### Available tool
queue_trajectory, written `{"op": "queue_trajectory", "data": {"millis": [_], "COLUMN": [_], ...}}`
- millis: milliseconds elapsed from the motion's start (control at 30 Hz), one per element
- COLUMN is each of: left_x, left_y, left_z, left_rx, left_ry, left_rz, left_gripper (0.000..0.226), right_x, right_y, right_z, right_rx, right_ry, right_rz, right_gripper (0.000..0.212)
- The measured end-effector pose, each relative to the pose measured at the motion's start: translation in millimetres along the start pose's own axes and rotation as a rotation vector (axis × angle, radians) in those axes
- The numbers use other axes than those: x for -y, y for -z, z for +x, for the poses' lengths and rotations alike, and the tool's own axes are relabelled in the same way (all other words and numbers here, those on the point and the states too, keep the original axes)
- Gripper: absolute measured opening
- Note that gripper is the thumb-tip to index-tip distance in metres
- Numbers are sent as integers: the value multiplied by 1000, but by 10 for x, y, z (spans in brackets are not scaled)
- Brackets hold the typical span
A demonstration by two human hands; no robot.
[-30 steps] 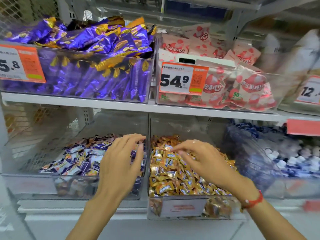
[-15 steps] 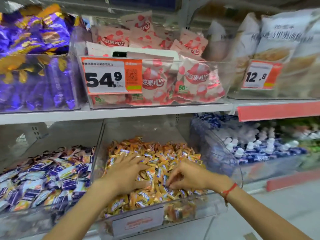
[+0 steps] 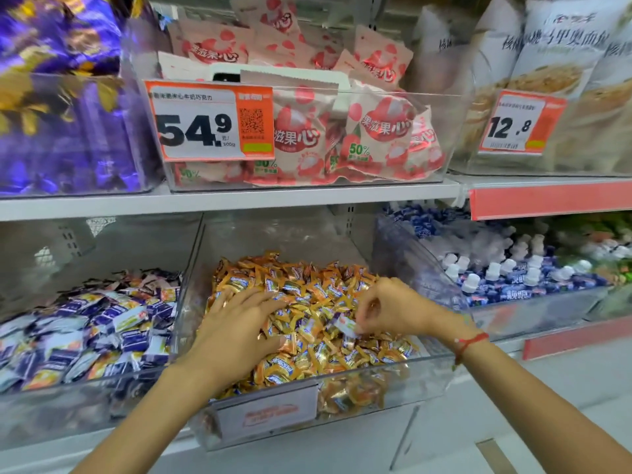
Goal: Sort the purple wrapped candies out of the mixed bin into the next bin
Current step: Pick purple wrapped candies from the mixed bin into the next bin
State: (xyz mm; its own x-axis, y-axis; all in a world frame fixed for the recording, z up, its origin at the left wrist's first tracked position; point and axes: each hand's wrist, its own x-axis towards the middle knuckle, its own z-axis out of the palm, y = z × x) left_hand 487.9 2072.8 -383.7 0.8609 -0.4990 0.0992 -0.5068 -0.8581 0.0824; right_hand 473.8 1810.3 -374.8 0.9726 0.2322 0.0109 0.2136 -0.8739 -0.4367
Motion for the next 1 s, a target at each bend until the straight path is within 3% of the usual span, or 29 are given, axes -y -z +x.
{"op": "queue_trajectory", "data": {"millis": [100, 267, 333, 467, 533, 600, 700, 767, 1000], "left_x": [-55, -333, -350, -282, -254, -234, -196, -184, -207], "left_y": [-30, 44, 57, 29, 14, 2, -5, -5, 8], "left_z": [-45, -130, -114, -119, -144, -144, -126, -118, -119], "left_rx": [-131, -100, -203, -423, -485, -488, -487, -487, -505], "left_ry": [-62, -65, -65, 24, 122, 202, 253, 237, 175], "left_rz": [-113, -934, -1068, -1155, -1215, -1260, -1326, -1325, -1227], "left_gripper": [56, 42, 28, 42, 38, 27, 18, 21, 33], "right_x": [11, 462, 617, 658, 560, 489, 485, 540, 501], "right_y": [80, 26, -40, -51, -65, -138, -383, -459, -501], "right_z": [-116, -239, -230, -145, -45, 80, 307, 416, 352], "right_rx": [-116, -137, -182, -315, -379, -287, 69, 154, 147], "right_ry": [-44, 59, 85, 63, 37, 14, 10, -12, -69], "right_rz": [185, 514, 575, 662, 499, 266, -43, -178, 26], "right_gripper": [10, 10, 5, 6, 9, 12, 21, 30, 25]}}
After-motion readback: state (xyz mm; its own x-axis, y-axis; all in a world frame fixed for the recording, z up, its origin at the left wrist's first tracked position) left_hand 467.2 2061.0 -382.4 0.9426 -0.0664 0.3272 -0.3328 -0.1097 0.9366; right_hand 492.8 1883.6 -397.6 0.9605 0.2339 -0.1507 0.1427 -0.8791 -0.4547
